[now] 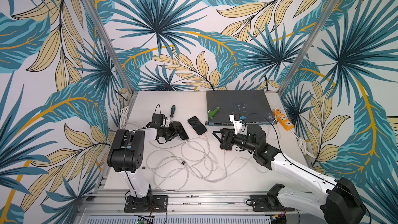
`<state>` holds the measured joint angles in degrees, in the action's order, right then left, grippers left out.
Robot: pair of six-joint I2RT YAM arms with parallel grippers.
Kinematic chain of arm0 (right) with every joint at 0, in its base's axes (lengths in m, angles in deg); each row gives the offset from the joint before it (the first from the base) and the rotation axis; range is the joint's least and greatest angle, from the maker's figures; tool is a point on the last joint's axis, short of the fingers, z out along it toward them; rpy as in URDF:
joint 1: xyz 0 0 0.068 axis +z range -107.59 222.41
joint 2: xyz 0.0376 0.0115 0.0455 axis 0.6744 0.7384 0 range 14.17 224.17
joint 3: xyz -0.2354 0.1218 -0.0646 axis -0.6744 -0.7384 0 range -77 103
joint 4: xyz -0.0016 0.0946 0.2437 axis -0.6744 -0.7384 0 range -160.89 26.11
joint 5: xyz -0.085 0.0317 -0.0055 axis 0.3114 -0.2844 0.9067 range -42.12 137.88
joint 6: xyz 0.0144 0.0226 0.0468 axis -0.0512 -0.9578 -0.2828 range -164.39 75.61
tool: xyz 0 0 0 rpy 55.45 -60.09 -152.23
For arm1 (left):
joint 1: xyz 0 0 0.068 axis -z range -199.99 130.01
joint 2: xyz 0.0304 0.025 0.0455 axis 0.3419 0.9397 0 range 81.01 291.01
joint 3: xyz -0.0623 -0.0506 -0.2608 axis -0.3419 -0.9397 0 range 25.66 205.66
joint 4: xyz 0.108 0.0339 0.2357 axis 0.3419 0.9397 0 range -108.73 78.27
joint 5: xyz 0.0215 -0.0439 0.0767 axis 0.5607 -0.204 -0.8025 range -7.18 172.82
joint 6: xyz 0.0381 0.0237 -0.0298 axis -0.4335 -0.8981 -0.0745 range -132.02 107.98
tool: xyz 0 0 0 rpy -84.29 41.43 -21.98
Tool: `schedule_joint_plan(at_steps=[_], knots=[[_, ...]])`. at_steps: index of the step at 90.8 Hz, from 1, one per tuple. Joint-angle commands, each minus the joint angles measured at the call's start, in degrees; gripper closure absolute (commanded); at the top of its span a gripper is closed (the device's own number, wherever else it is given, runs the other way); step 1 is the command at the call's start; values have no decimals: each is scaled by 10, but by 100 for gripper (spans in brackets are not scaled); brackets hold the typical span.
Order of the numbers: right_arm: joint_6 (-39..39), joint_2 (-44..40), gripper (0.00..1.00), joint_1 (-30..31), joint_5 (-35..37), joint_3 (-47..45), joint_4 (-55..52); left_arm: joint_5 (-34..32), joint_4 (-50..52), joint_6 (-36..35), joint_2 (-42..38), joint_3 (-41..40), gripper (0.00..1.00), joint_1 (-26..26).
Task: Plug the charging cable into the phone
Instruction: Place the phone at the center of the board.
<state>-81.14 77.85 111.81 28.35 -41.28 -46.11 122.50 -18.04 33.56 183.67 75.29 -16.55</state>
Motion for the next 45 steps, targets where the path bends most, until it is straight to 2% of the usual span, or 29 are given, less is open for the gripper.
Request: schedule_joint_plan(at_steps=[1,6,9,11,13,16,19,31,39,45], knots=[[-3,-11,20,-2,17,-12,11,-21,-7,-35,2,0,88,-2],[-2,-12,14,-4,22,-11,4,-33,11,-41,1,-2,66,-3],[-1,-13,11,-7,27,-8,-4,-41,24,-47,-2,-3,39,-2],[1,-14,6,-7,31,-6,-14,-49,37,-52,-6,-3,24,-3],[3,-15,4,-9,39,-2,-27,-60,54,-56,-10,-1,14,-3],[7,-16,1,-12,50,6,-50,-83,86,-65,-20,3,3,-3],[16,-17,0,-20,59,18,-80,-100,110,-74,-32,6,0,-3],[38,-20,0,-52,94,48,-159,-176,232,-109,-92,35,0,-2],[50,-22,0,-77,144,67,-211,-275,320,-130,-150,61,0,-3],[64,-28,0,-108,227,85,-259,-362,359,-148,-203,68,0,-2]])
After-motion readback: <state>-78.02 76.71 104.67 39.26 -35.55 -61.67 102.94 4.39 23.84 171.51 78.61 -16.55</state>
